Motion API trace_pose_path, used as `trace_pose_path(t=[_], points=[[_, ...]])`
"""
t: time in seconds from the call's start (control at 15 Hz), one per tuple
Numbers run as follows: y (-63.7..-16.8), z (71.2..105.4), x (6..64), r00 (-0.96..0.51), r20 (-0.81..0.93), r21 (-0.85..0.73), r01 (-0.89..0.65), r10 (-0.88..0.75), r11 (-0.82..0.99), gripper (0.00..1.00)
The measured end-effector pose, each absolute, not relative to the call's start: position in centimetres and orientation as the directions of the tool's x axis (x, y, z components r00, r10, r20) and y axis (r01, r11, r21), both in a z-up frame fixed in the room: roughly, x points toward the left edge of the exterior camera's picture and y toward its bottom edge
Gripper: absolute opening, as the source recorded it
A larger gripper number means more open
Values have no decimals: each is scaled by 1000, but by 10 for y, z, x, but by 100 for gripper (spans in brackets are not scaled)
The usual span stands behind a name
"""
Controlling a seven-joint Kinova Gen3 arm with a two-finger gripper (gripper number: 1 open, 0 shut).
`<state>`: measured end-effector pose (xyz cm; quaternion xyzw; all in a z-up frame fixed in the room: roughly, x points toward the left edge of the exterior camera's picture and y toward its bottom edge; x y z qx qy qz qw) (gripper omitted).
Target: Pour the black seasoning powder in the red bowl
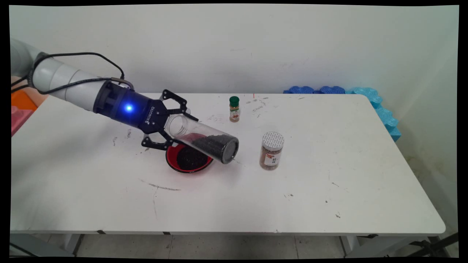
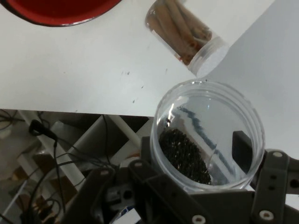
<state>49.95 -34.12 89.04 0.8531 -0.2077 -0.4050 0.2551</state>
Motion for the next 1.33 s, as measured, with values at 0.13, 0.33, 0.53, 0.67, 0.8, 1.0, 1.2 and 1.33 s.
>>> trace_pose_path(t=[0.13,0.33,0.53,0.67,0.8,1.0,1.2,1.33], points=[[-342,889,498,587,-600,596,-126,-544,-793,0],[-342,886,497,589,-622,582,-92,-516,-808,0],[-342,883,497,591,-641,569,-62,-490,-820,0],[-342,881,497,592,-652,562,-43,-475,-826,0],[-343,880,498,591,-662,555,-25,-460,-831,0],[-343,879,498,586,-674,551,-8,-450,-835,0],[-345,878,497,581,-693,539,23,-427,-842,0],[-346,878,498,579,-706,528,46,-408,-848,0]])
